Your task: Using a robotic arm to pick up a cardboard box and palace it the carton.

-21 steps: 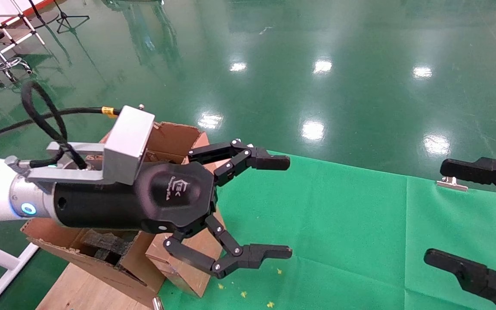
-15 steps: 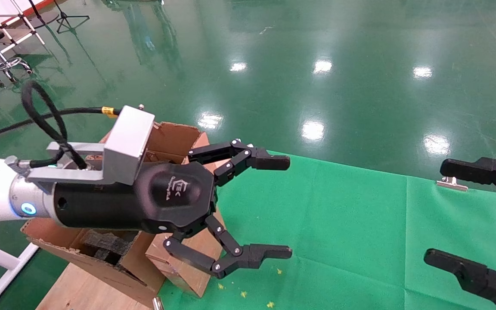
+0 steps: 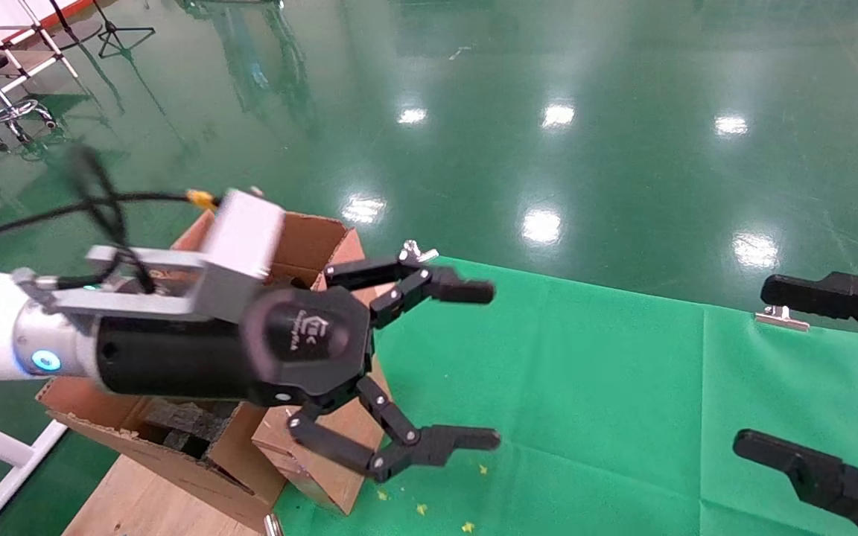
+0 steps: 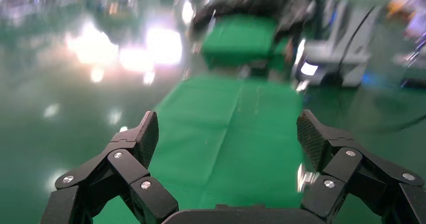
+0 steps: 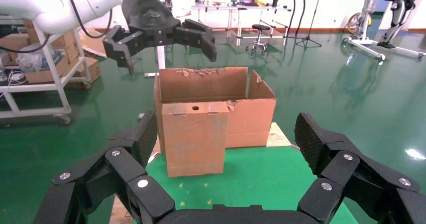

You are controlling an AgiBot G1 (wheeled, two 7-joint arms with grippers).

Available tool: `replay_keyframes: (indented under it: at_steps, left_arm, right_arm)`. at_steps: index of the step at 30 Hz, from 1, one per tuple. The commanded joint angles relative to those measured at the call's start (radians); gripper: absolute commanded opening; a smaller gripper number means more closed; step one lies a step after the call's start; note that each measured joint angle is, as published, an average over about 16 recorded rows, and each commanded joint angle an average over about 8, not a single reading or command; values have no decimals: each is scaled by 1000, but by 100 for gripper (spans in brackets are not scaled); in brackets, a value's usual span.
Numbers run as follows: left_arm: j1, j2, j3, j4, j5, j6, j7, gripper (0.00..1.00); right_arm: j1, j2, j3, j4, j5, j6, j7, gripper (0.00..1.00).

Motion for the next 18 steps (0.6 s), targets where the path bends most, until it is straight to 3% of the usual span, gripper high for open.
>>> replay_keyframes:
  at_steps: [1,13,18]
  left_arm:
    - [-9,-14,12,-13,40,-12,-16,100]
    - [-76,-38,55,-27,163,-24,-75,100]
    - [-133,-64,79,-35,293,-67,-143,100]
  right_arm:
    - [0,0,0,0,0,0,0,0]
    - [0,0,0,0,0,0,0,0]
    - [0,0,0,0,0,0,0,0]
